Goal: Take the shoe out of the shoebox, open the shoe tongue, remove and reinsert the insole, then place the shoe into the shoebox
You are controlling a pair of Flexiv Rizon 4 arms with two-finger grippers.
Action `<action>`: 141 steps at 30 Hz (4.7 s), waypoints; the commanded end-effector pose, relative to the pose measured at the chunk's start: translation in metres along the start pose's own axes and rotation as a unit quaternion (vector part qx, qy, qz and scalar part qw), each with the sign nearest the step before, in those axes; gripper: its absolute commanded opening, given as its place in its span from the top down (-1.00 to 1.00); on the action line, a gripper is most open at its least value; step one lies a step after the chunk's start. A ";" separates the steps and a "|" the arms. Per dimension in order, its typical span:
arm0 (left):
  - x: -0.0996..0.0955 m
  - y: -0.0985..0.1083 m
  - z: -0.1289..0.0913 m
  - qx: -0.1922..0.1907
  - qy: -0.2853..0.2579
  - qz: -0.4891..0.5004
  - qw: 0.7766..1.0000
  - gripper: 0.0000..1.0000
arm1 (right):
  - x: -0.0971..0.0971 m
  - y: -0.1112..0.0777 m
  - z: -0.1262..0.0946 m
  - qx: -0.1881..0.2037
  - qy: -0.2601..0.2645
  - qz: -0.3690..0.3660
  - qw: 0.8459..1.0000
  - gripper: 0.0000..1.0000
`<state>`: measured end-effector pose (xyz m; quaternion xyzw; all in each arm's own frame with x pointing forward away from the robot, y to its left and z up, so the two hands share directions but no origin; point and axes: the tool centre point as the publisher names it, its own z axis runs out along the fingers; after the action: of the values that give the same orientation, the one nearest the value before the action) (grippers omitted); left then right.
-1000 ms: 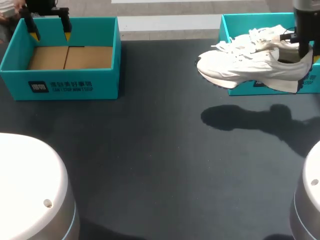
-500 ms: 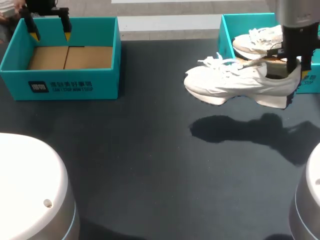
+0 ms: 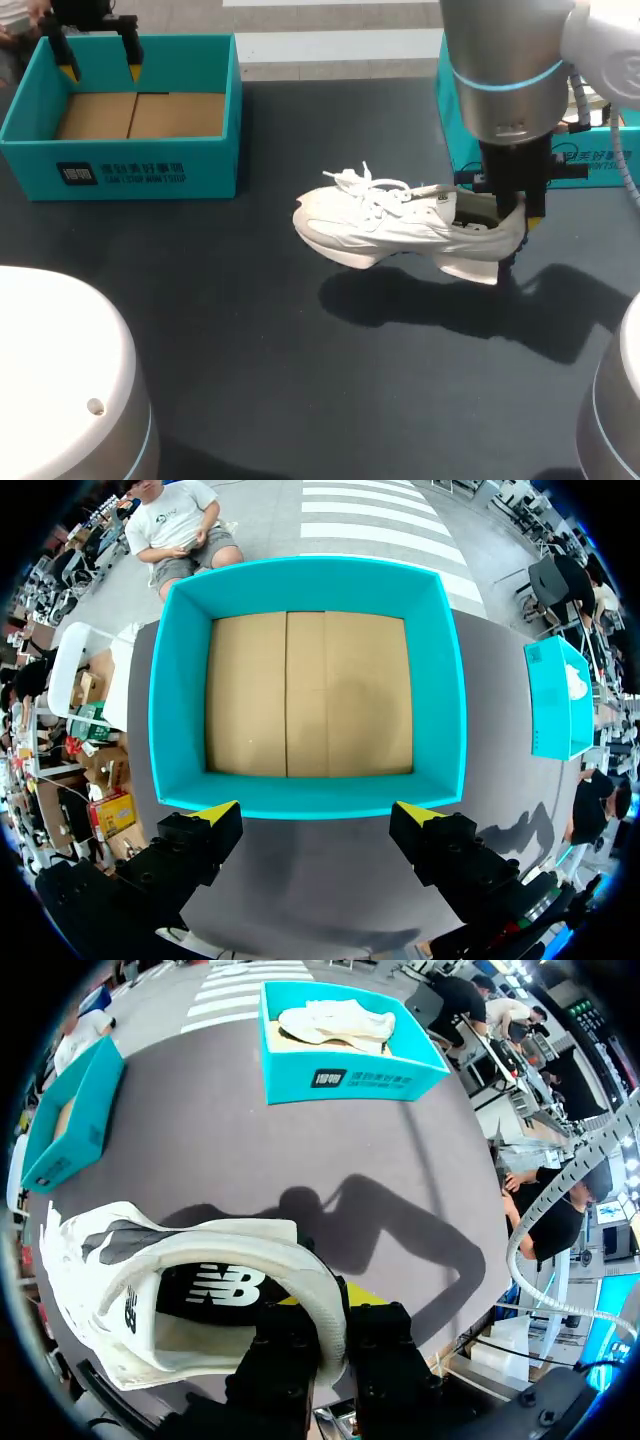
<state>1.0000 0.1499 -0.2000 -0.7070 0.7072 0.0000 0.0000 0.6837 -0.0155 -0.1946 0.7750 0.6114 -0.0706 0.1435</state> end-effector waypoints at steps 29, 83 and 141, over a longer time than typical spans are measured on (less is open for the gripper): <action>0.000 0.000 0.000 0.000 0.000 0.000 1.000 -1.00 | 0.093 -0.026 0.085 0.004 -0.004 -0.005 1.000 1.00; 0.000 0.000 0.000 0.000 0.000 0.000 1.000 -1.00 | 0.060 -0.012 0.049 -0.023 0.097 -0.300 0.949 -1.00; 0.000 0.000 0.000 0.000 0.000 0.000 1.000 -1.00 | 0.029 0.005 0.084 -0.270 0.198 -0.819 0.466 -1.00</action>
<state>0.9999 0.1499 -0.2000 -0.7070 0.7072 0.0000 0.0000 0.7015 0.0111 -0.2683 -0.1095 0.9896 0.0117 0.0923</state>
